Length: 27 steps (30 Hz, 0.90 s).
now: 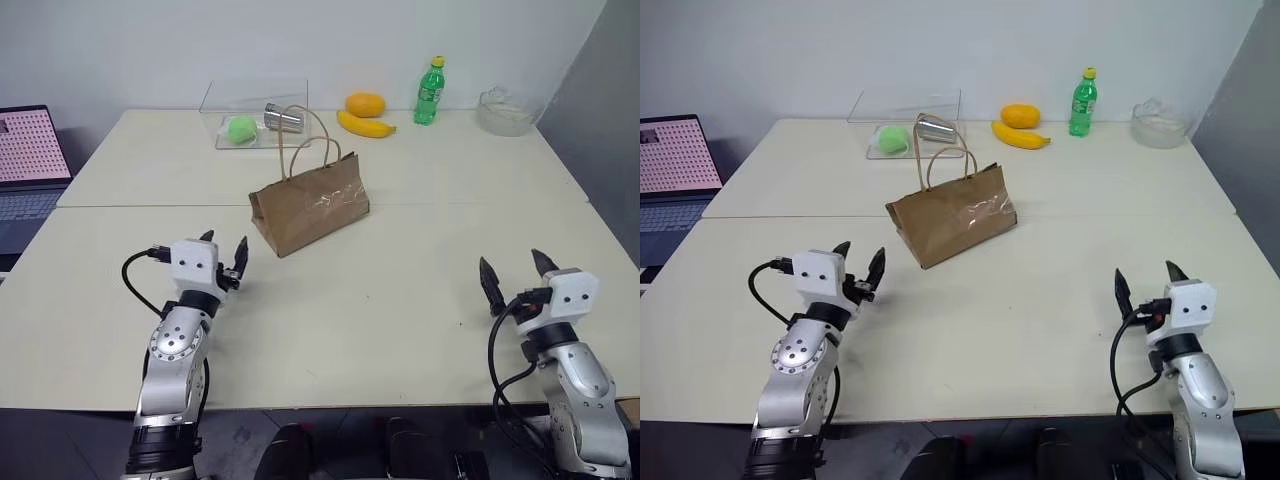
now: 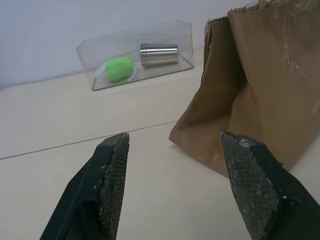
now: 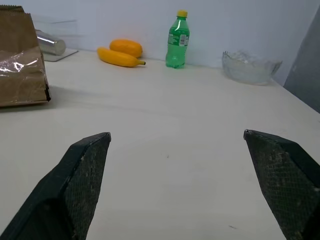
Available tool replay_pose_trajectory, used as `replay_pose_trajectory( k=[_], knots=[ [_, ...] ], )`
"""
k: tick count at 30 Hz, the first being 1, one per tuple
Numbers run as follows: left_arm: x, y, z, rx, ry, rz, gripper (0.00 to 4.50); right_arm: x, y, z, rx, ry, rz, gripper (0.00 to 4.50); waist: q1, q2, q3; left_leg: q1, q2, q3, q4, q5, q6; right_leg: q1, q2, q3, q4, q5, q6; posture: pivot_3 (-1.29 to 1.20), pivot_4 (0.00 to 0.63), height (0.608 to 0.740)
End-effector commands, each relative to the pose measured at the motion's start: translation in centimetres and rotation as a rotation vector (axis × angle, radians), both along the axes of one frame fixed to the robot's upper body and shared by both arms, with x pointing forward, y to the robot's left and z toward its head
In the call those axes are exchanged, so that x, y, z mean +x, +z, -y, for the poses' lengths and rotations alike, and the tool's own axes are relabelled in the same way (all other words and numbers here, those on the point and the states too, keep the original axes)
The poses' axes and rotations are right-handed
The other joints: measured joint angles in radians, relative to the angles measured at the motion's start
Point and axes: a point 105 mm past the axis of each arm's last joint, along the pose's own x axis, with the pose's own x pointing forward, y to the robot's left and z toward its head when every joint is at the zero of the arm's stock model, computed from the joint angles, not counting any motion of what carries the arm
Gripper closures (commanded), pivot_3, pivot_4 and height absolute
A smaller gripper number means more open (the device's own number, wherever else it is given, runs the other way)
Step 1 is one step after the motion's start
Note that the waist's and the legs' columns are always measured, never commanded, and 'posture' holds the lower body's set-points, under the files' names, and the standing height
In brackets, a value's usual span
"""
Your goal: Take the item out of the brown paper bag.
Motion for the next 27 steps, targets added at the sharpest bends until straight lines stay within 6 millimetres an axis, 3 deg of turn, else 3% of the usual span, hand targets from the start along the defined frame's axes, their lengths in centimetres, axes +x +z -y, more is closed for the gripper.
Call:
replay_pose_trajectory(
  k=[1, 15, 20, 27],
  knots=[
    [0.0, 1.2, 0.4, 0.013, -0.019, 0.056, 1.47, -0.2, 0.9, 0.1, -0.015, 0.008, 0.047, 0.00, 0.000, 0.000, 0.000, 0.000, 0.000, 0.000, 0.000, 0.000, 0.000, 0.000, 0.000, 0.000, 0.000, 0.000, 0.000, 0.00, 0.150, 0.740],
    [0.0, 0.6, -0.5, -0.023, 0.024, 0.010, 1.47, -0.1, 0.2, -0.9, -0.033, 0.057, 0.032, 0.00, 0.000, 0.000, 0.000, 0.000, 0.000, 0.000, 0.000, 0.000, 0.000, 0.000, 0.000, 0.000, 0.000, 0.000, 0.000, 0.00, 0.150, 0.740],
    [-1.0, 2.7, -0.6, -0.080, -0.071, 0.114, 1.47, -0.2, 0.3, -2.0, -0.053, 0.120, 0.034, 0.00, 0.000, 0.000, 0.000, 0.000, 0.000, 0.000, 0.000, 0.000, 0.000, 0.000, 0.000, 0.000, 0.000, 0.000, 0.000, 0.00, 0.150, 0.740],
    [-1.1, 5.1, -1.1, -0.094, -0.192, 0.120, 1.47, -0.6, 2.3, -5.6, -0.091, 0.320, 0.054, 0.00, -0.001, 0.000, 0.000, 0.000, 0.000, 0.000, 0.000, 0.000, 0.000, 0.000, 0.000, 0.000, 0.000, 0.000, 0.000, 0.00, 0.150, 0.740]
  ],
)
